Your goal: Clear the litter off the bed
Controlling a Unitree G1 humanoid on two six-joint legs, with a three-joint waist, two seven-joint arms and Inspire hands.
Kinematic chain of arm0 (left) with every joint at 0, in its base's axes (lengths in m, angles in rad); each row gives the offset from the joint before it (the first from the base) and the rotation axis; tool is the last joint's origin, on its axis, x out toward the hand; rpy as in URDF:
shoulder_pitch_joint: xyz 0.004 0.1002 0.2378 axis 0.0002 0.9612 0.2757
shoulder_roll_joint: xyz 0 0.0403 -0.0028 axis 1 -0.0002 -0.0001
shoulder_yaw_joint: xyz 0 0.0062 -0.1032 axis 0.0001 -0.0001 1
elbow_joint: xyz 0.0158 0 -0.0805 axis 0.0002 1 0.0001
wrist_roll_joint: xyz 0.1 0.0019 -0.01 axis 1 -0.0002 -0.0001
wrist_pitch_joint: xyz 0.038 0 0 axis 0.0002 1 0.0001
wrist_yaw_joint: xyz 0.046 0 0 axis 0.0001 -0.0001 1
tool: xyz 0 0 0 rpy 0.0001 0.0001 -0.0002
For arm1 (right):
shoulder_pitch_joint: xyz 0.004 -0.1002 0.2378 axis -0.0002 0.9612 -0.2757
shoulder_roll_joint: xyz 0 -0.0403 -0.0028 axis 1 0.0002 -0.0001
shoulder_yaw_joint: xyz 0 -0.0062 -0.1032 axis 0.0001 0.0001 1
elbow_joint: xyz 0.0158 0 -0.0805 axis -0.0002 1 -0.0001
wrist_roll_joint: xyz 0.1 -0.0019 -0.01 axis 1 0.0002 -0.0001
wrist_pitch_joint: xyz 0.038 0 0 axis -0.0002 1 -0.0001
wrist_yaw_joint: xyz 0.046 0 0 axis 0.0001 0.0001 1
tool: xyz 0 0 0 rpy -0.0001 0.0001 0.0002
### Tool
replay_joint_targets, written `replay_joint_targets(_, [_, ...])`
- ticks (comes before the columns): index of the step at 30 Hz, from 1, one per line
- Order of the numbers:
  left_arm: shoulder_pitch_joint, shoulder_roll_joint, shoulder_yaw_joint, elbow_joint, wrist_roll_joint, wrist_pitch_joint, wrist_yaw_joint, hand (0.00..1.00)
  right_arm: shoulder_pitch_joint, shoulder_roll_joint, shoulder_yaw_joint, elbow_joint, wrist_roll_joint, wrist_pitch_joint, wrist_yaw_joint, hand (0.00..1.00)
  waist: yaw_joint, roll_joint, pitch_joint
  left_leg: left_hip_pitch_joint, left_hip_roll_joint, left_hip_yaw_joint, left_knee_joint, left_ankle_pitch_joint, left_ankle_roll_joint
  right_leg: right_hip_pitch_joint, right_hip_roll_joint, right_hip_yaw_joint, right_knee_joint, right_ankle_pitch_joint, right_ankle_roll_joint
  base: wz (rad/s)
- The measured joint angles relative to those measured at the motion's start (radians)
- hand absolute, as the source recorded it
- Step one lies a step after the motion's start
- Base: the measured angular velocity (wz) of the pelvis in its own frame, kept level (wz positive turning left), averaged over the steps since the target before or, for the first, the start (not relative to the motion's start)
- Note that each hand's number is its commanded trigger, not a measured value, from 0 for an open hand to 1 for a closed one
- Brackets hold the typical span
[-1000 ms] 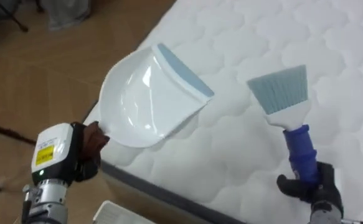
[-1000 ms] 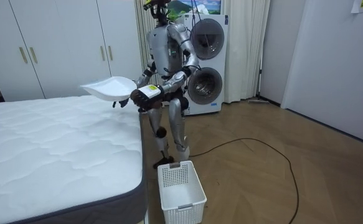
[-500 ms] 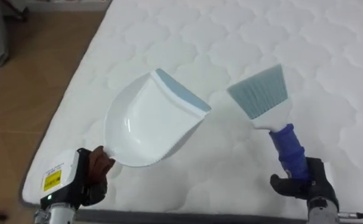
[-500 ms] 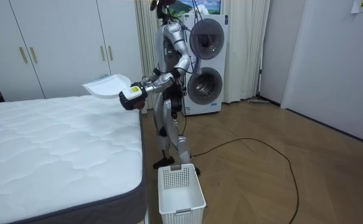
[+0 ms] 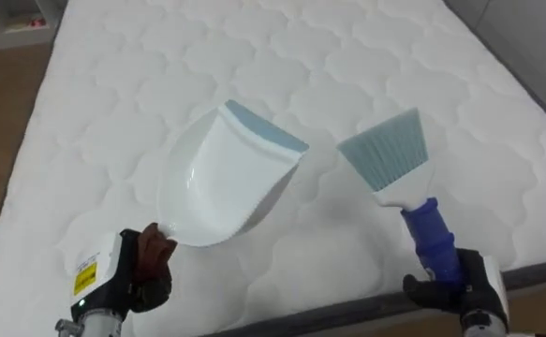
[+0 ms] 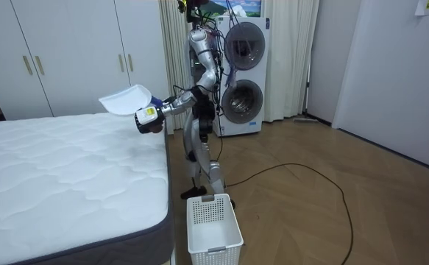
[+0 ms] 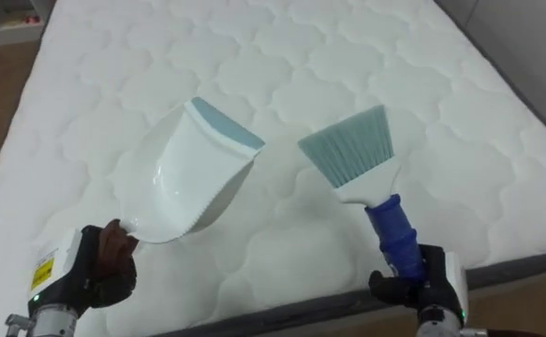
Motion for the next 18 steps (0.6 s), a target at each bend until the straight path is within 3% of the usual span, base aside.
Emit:
replay_joint_targets(3, [0.002, -0.002, 0.001, 0.001, -0.083, -0.008, -0.002, 0.00, -0.002, 0.006, 0.000, 0.000, -0.002, 0.000, -0.018, 0.00, 0.003, -0.003, -0.0011, -0.001, -0.005, 0.014, 0.015, -0.002, 0.003, -0.002, 0.002, 0.019, 0.009, -0.003, 0.005, -0.11])
replay_joint_targets(7, [-0.021, -0.007, 0.002, 0.040, -0.172, -0.022, -0.009, 0.00, -0.005, 0.019, 0.000, 0.007, -0.023, 0.000, -0.037, 0.00, 0.002, -0.021, 0.0011, 0.000, -0.030, 0.017, 0.030, -0.009, 0.015, -0.033, -0.029, -0.007, 0.088, -0.039, 0.014, 0.04])
replay_joint_targets(9, [-0.033, -0.018, 0.000, 0.063, -0.211, -0.026, -0.010, 0.00, -0.006, 0.027, 0.001, 0.011, -0.023, 0.000, -0.035, 0.00, 0.002, -0.026, 0.0047, -0.002, -0.034, 0.013, 0.031, -0.012, 0.019, -0.033, -0.034, -0.005, 0.089, -0.038, 0.017, -0.02])
replay_joint_targets(18, [-0.034, -0.044, 0.000, 0.124, -0.348, -0.026, -0.029, 0.00, -0.006, 0.044, 0.001, 0.039, -0.041, 0.001, -0.012, 0.00, 0.021, -0.030, 0.0059, 0.004, -0.022, -0.005, 0.024, -0.012, 0.020, -0.003, -0.031, -0.020, 0.044, -0.020, 0.017, 0.05])
